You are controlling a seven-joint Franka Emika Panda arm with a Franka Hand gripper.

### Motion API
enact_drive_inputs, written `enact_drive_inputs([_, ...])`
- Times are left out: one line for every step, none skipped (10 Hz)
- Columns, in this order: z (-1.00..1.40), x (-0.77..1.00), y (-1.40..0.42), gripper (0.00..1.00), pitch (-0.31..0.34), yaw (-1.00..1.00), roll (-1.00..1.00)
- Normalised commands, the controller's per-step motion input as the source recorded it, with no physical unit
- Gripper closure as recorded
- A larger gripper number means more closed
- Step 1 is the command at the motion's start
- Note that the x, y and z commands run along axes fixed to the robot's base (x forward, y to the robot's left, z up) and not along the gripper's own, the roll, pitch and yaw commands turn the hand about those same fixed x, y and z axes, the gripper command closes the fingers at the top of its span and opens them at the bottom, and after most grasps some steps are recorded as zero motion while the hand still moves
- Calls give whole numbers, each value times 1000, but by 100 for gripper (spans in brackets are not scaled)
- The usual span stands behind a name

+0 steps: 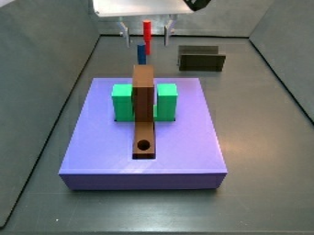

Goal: Pick up the blue object. Move up. Move to above the board. Insert the blue object.
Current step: Pick up the blue object.

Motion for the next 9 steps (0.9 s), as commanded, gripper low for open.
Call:
enact_drive_inputs([-306,-83,0,0,3,-169,181])
enact_drive_inputs([-317,-3,0,0,20,-63,223])
enact_drive_inputs([-254,0,0,0,10,-69,186])
enact_drive_inputs([-271,-3,0,0,17,-66,209])
enact_drive_inputs([-249,-34,0,0,11,-46,214])
enact_drive_inputs([-31,0,0,0,0,0,11])
enact_drive_inputs([0,0,0,0,0,0,0])
enact_drive_inputs([0,0,0,100,0,0,0])
enact_drive_inputs([0,0,0,100,0,0,0])
